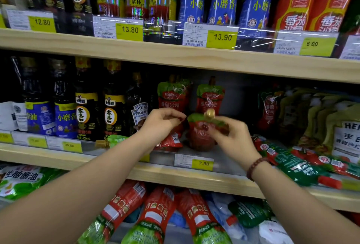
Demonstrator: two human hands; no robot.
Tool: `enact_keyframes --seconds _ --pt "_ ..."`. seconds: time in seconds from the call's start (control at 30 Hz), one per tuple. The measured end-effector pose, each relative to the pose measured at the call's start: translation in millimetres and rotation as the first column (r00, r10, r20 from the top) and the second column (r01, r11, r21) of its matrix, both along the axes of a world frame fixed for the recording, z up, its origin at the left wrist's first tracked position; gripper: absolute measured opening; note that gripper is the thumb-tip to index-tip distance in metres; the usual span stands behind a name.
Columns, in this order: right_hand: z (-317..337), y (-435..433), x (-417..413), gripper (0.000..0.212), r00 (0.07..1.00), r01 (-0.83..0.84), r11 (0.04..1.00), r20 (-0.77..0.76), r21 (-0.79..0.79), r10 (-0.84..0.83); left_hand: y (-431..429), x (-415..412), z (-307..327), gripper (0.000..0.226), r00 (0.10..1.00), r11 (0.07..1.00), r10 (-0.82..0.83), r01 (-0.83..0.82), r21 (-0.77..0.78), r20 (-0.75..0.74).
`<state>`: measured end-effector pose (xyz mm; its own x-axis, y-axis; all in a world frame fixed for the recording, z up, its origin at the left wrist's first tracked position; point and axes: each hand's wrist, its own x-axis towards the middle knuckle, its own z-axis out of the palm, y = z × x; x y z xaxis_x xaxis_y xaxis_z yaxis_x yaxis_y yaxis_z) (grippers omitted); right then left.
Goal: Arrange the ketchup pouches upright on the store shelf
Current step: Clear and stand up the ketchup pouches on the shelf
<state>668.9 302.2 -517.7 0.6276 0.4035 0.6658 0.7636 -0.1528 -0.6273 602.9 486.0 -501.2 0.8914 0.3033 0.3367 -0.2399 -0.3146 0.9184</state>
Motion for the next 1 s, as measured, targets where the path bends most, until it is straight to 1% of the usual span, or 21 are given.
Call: enact_keyframes --seconds 0.1,0.2,0.3,0.33,0.43,0.5,0.57,0.6,0.63,0.7,0.73,0.77,0.8,0.87,0.9,0.93,1.0 --pt "16 4 14 0.010 0.989 0.027 0.998 -0.148 0.050 -0.019 -1 6 1 0.026 0.999 0.996 -0.026 0.023 -0.091 -0.035" --pt "22 8 26 0.012 0.970 0.048 0.997 -0.241 0.056 -0.033 -7 14 0 0.024 0.998 0.989 -0.048 0.041 -0.141 -0.043" --pt "19 12 30 0.010 0.952 0.041 0.996 -0.307 0.073 -0.016 -20 21 -2 0.022 0.995 0.956 -0.079 0.060 -0.286 -0.058" --pt "17 13 31 0.010 0.948 0.047 0.995 -0.317 0.083 -0.018 -24 23 -4 0.024 0.993 0.950 -0.094 0.068 -0.304 -0.072" --pt "11 13 32 0.008 0.931 0.044 0.996 -0.365 0.081 -0.012 -29 28 -9 0.031 0.986 0.959 -0.133 0.101 -0.265 -0.103" --pt "10 6 31 0.002 0.911 -0.022 0.996 -0.409 0.088 0.056 -29 30 -11 0.037 0.983 0.967 -0.149 0.123 -0.224 -0.105" --pt "7 -5 29 0.008 0.899 -0.079 0.993 -0.424 0.091 0.111 -26 30 -13 0.033 0.979 0.969 -0.179 0.159 -0.187 -0.094" --pt "3 -12 27 0.015 0.909 -0.071 0.996 -0.409 0.051 0.086 -25 29 -13 0.030 0.977 0.973 -0.190 0.174 -0.151 -0.096" --pt "-2 -20 24 0.027 0.926 -0.038 0.999 -0.376 -0.023 0.027 -24 29 -14 0.034 0.976 0.978 -0.194 0.184 -0.100 -0.102" --pt "-14 -34 16 0.057 0.952 0.053 0.977 -0.283 -0.208 -0.112 -25 31 -19 0.056 0.979 0.985 -0.169 0.172 0.024 -0.115" --pt "-21 -40 12 0.066 0.959 0.100 0.952 -0.228 -0.288 -0.170 -27 32 -21 0.064 0.983 0.986 -0.144 0.153 0.074 -0.114" --pt "-26 -44 9 0.066 0.962 0.148 0.923 -0.165 -0.356 -0.218 -30 33 -23 0.069 0.988 0.985 -0.118 0.130 0.118 -0.103" --pt "-31 -46 7 0.061 0.961 0.194 0.892 -0.104 -0.409 -0.257 -33 34 -25 0.072 0.991 0.982 -0.095 0.108 0.157 -0.092" --pt "-35 -47 5 0.044 0.952 0.255 0.852 -0.036 -0.457 -0.305 -37 36 -26 0.075 0.996 0.973 -0.060 0.074 0.221 -0.072" --pt "-36 -46 4 0.039 0.947 0.275 0.843 -0.021 -0.462 -0.320 -38 37 -26 0.074 0.997 0.968 -0.047 0.061 0.244 -0.064" --pt "-37 -45 5 0.039 0.942 0.299 0.834 0.002 -0.464 -0.336 -38 39 -27 0.073 0.998 0.964 -0.036 0.049 0.261 -0.056" --pt "-38 -44 5 0.044 0.931 0.341 0.814 0.048 -0.470 -0.362 -38 42 -28 0.071 0.999 0.960 0.001 0.011 0.278 -0.042"
